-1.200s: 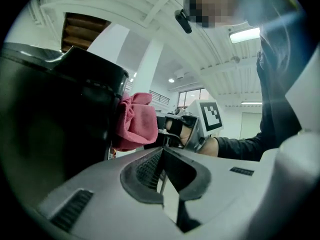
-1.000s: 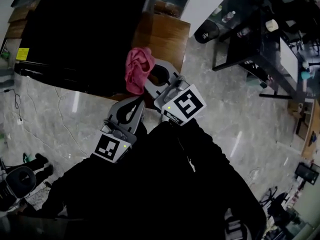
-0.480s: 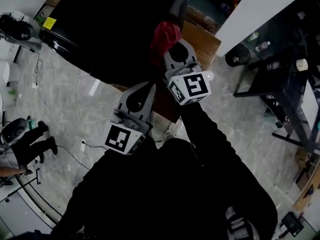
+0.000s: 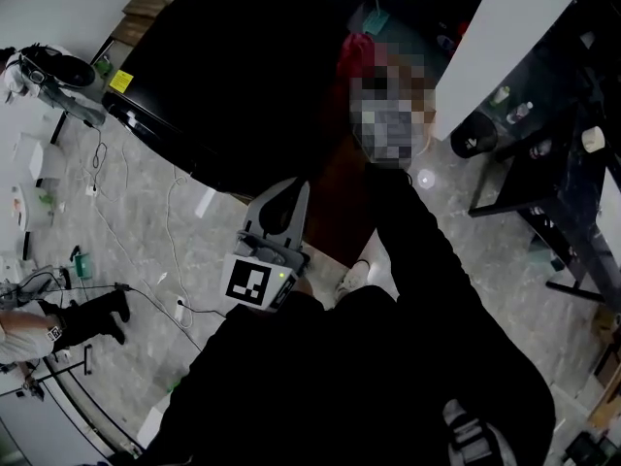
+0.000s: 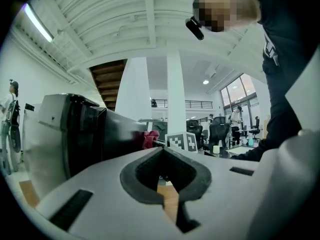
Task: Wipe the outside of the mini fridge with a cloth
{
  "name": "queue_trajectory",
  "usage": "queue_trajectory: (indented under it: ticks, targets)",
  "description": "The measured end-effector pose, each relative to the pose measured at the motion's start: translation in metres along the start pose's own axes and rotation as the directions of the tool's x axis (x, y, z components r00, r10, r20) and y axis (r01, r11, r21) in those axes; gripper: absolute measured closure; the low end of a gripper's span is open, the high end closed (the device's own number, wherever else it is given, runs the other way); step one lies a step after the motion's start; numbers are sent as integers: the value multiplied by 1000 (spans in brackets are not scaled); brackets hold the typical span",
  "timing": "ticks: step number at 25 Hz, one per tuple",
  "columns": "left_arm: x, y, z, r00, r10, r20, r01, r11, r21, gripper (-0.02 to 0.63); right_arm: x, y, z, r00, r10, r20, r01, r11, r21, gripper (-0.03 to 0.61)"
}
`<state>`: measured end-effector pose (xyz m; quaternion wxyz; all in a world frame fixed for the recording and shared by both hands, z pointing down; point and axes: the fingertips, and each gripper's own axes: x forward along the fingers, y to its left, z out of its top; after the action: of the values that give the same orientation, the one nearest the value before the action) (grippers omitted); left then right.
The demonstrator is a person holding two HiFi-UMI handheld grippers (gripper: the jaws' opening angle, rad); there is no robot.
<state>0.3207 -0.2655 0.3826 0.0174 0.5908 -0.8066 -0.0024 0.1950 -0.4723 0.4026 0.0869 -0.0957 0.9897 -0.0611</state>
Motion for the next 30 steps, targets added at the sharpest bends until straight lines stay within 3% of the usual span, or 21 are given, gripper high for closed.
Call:
queue_trajectory:
  ticks: [6,12,17,20,23,30]
  targets:
    - [8,1,-10,1000,22,0,-22,1000,21,609,-30,-5,2,1000,8,7,-8,999,53,522]
    - [-22,11,-82,993,78,-92,-84,995,-61,609,-113,58,-89,986,123,-112,-100,977,190,522]
    - [-51,20,-147,985,95,-143,-122,973,-196,609,-166,132,-168,924,308,-225,-256,938,233,522]
    - [-66,26,-178,975,121,-186,-160,964,-211,609,-188,164,-211,882,371,-291,-299,917,262,522]
    - [-77,33,-198,965,139,-222,-185,963,-199,609,-193,182,-244,860,397,-321,-307,904,296,522]
    - [-81,39,-216,953,160,-257,-204,966,-159,609,-170,188,-271,871,364,-331,-241,902,358,522]
